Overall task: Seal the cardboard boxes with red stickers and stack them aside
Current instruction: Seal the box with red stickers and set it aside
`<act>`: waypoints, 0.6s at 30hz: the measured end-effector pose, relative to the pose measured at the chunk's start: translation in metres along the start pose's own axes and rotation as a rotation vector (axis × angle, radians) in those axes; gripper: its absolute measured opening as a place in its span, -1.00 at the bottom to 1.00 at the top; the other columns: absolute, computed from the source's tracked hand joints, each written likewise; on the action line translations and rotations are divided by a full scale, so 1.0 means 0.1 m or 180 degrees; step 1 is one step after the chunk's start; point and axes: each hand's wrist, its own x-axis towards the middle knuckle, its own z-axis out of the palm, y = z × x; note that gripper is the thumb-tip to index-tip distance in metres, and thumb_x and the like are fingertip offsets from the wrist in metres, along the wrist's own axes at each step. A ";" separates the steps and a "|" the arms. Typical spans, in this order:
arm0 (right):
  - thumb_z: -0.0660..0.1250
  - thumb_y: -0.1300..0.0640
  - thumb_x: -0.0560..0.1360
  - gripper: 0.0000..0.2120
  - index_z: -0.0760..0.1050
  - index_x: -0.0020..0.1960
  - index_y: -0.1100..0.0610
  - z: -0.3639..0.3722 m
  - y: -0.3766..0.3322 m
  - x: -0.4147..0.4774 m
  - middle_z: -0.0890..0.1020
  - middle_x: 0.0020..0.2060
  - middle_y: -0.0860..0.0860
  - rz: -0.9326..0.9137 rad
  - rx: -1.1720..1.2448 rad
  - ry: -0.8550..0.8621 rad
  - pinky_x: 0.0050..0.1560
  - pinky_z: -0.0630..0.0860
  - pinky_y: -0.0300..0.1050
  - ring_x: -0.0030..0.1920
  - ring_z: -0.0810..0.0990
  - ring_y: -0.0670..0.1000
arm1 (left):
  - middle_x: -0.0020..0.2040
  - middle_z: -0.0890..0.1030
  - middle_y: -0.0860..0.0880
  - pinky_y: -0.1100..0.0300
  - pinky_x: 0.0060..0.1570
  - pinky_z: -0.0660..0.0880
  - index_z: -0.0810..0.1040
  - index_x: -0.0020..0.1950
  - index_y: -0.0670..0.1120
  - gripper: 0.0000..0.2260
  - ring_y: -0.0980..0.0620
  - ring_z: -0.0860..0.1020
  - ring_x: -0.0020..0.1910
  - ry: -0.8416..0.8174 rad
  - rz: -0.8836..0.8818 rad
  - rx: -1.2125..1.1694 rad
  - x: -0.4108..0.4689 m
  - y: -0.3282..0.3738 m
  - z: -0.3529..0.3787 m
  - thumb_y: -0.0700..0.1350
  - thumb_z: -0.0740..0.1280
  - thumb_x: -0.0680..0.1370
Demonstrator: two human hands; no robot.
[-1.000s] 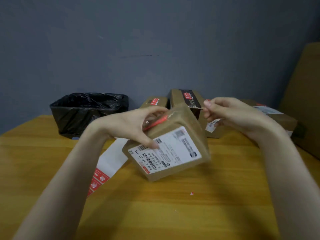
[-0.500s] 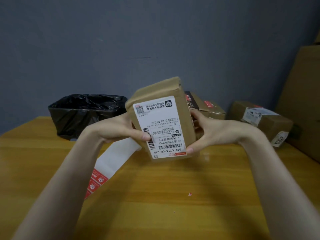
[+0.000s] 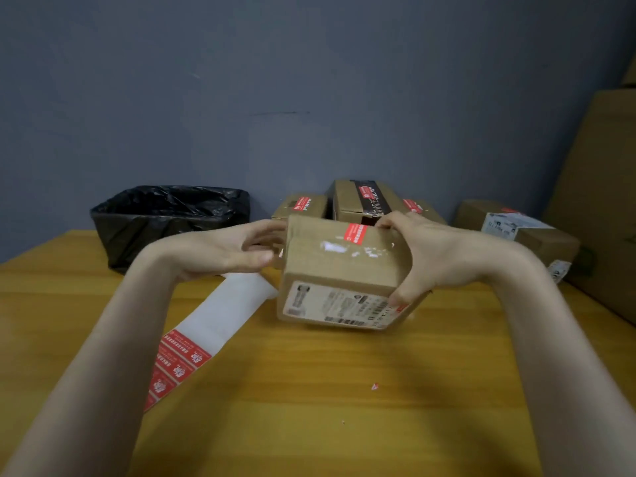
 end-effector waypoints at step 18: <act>0.55 0.10 0.28 -0.39 0.24 0.16 -0.04 0.22 -0.08 0.15 0.19 0.15 -0.08 -0.0107 0.0339 -0.0432 -0.01 0.46 -0.19 0.15 0.32 -0.02 | 0.39 0.37 0.08 0.28 0.23 0.39 0.20 0.49 -0.01 -0.06 0.13 0.39 0.30 -0.0282 -0.1001 0.1217 0.13 0.23 0.19 0.31 0.47 0.23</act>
